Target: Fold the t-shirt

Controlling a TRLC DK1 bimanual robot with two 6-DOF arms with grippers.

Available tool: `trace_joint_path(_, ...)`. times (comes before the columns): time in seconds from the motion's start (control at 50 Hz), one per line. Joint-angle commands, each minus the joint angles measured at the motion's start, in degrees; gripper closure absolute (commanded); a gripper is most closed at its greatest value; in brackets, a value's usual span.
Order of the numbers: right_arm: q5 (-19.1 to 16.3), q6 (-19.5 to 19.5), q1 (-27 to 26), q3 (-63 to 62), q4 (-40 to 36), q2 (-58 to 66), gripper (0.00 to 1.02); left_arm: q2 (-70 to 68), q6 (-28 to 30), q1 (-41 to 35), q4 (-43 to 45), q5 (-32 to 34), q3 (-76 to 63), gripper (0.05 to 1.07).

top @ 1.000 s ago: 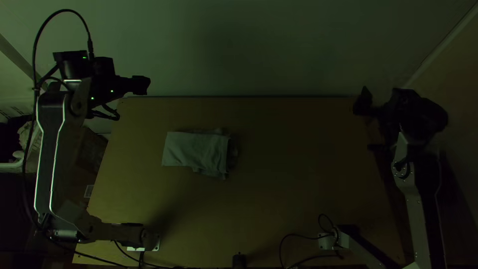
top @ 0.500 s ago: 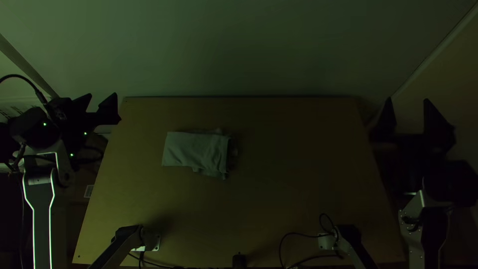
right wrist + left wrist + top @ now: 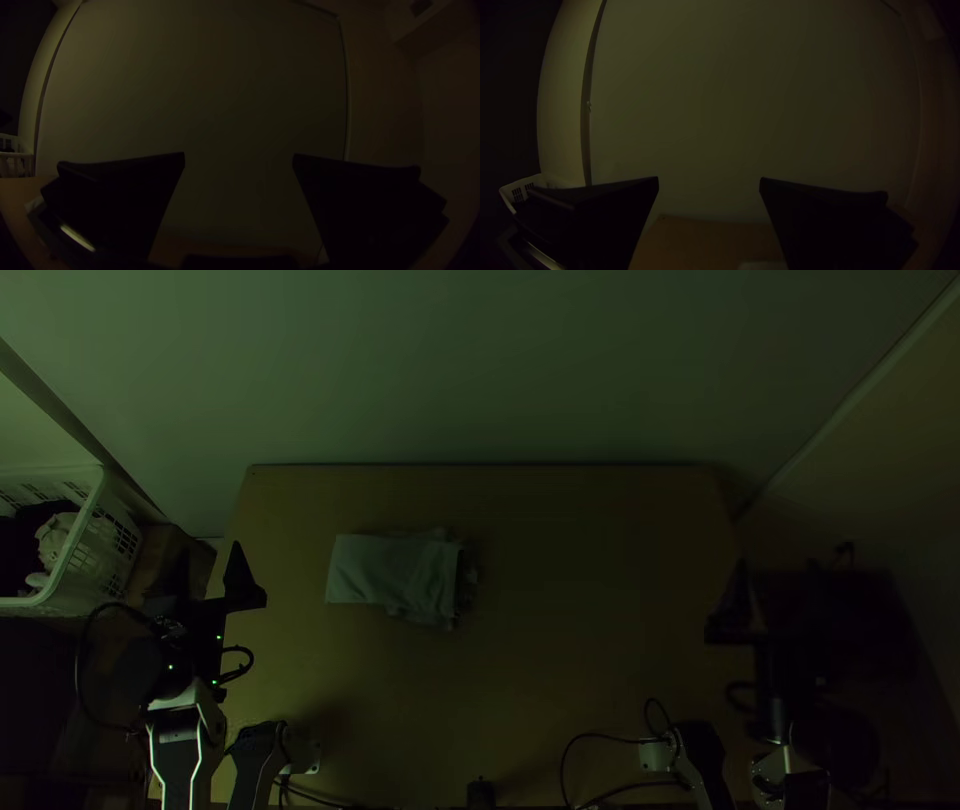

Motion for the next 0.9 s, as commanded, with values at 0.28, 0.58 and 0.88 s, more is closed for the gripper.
trace_joint_path(0.28,0.8,3.2,0.1,-9.9,-8.7,-11.0,0.03,-21.5,2.1,1.3,1.4,-1.2,-20.3,0.1)
trace_joint_path(0.58,0.9,5.8,0.4,-20.3,-4.5,-11.1,0.03,-21.6,3.2,2.5,7.4,-1.5,-29.7,0.1)
trace_joint_path(0.88,0.9,11.6,1.6,-27.9,-4.6,-11.2,0.03,-21.5,2.6,1.5,5.4,-1.3,-32.5,0.1)
